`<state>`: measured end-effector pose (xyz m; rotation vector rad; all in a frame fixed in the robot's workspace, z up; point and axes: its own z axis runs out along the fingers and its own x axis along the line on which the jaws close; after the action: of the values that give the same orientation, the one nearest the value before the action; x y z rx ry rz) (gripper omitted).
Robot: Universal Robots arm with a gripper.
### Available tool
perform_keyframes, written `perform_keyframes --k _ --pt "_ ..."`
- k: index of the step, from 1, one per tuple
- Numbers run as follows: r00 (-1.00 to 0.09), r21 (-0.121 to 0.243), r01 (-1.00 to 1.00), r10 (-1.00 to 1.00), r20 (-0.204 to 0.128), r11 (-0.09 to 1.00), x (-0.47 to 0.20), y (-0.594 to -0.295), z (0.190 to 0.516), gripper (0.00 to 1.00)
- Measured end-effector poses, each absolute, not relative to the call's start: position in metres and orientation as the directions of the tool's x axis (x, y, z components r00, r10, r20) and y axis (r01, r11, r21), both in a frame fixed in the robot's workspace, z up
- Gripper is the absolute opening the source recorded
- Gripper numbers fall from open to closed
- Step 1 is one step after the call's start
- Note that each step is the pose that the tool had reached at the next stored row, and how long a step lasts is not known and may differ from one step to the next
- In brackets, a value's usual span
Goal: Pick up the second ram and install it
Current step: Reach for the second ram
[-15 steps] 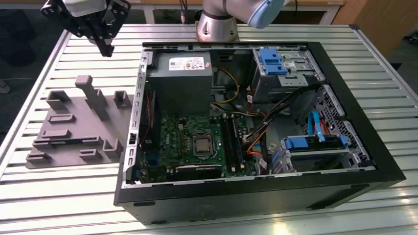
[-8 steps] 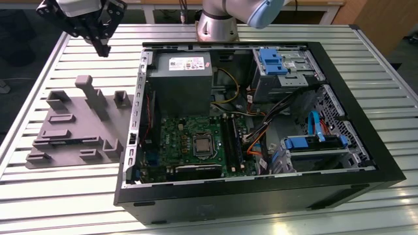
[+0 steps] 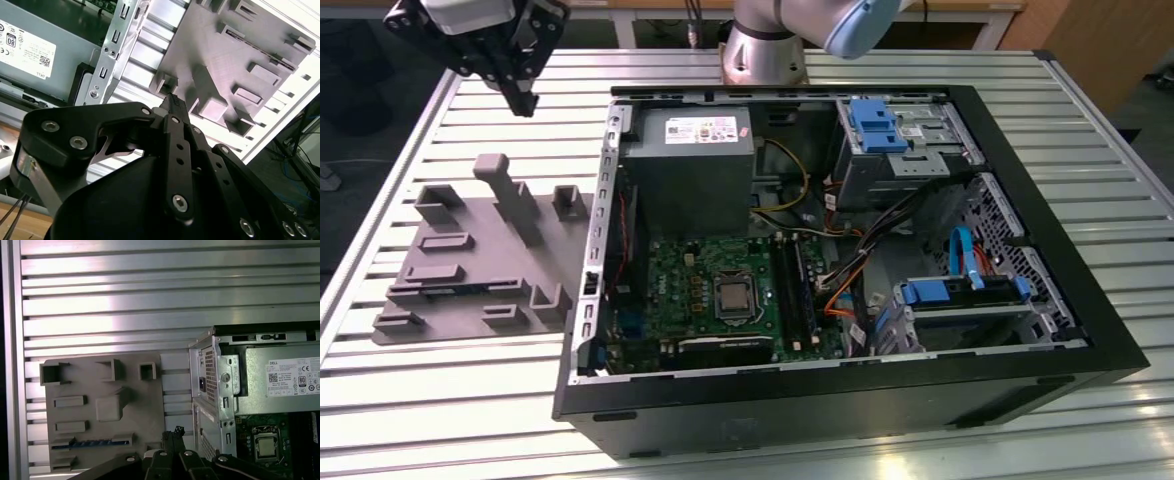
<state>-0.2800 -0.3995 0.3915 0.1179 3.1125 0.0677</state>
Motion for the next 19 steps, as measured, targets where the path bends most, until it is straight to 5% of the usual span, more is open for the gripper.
perform_keyframes --k 19 --pt "-0.997 0.044 0.075 0.076 -0.024 0.996 -0.296 -0.400 0.391 0.11"
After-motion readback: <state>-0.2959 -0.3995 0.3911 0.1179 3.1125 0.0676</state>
